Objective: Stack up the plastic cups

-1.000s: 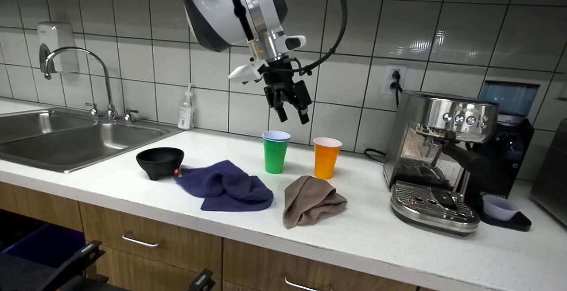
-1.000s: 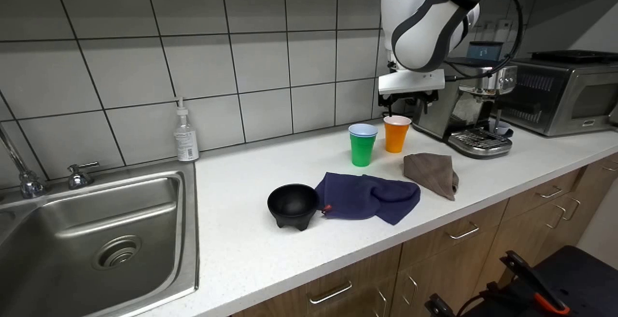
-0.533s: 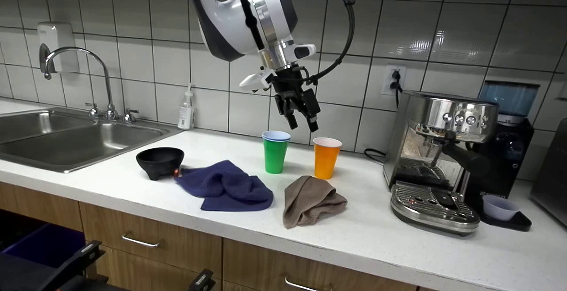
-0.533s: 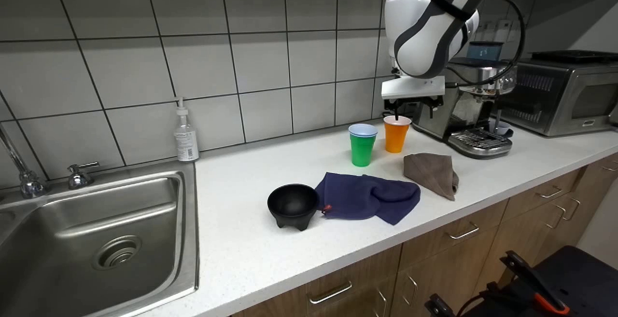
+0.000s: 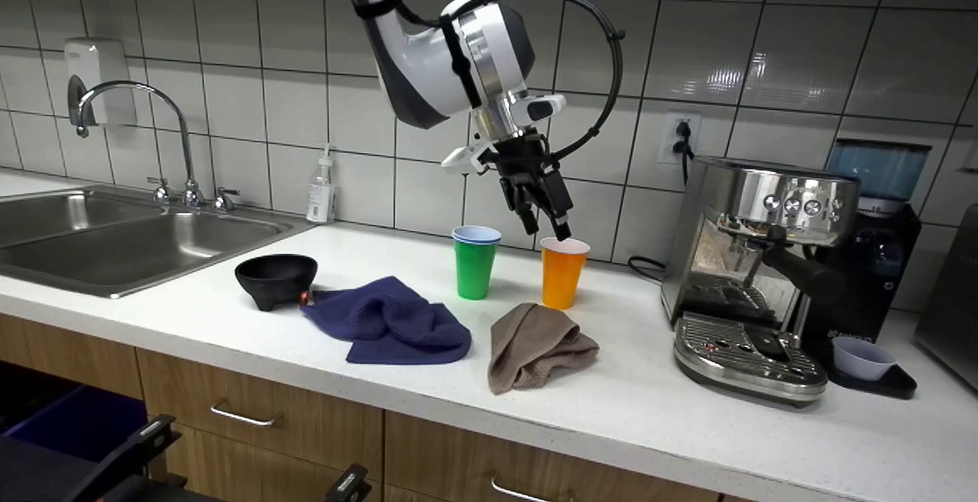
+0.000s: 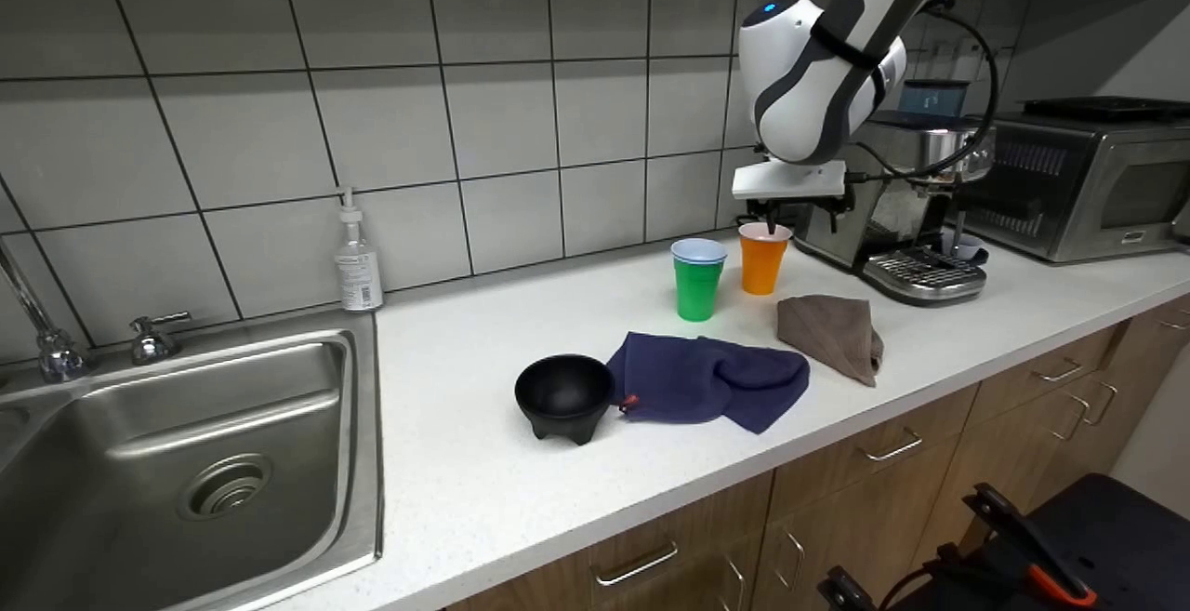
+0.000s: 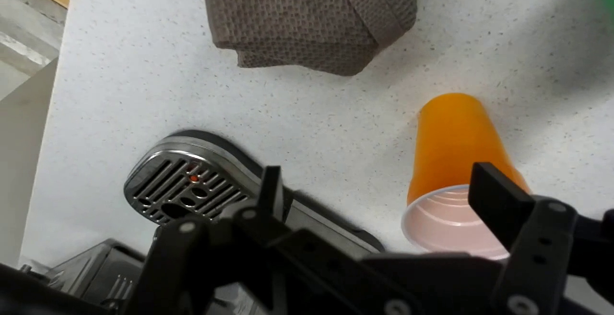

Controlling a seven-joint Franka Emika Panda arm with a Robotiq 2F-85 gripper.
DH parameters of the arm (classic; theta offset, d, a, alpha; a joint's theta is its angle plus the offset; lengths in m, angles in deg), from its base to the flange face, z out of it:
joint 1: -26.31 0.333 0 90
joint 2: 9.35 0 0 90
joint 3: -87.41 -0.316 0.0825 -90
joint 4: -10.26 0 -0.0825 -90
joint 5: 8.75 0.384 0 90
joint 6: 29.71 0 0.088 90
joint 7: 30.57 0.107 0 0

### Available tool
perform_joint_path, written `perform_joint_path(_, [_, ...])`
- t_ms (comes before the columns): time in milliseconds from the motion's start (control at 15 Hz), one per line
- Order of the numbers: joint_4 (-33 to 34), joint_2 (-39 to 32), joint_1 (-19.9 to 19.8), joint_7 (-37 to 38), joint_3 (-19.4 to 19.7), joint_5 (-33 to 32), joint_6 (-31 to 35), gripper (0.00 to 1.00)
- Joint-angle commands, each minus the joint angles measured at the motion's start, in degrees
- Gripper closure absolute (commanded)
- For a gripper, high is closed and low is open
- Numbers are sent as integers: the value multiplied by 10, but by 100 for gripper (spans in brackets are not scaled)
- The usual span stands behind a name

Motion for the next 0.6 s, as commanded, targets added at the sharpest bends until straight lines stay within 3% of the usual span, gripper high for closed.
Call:
perform_joint_path(0, [57,-46,8,25,14,11,-27,0])
perform_joint_path(533, [148,-128,13,23,31,67,-53,0])
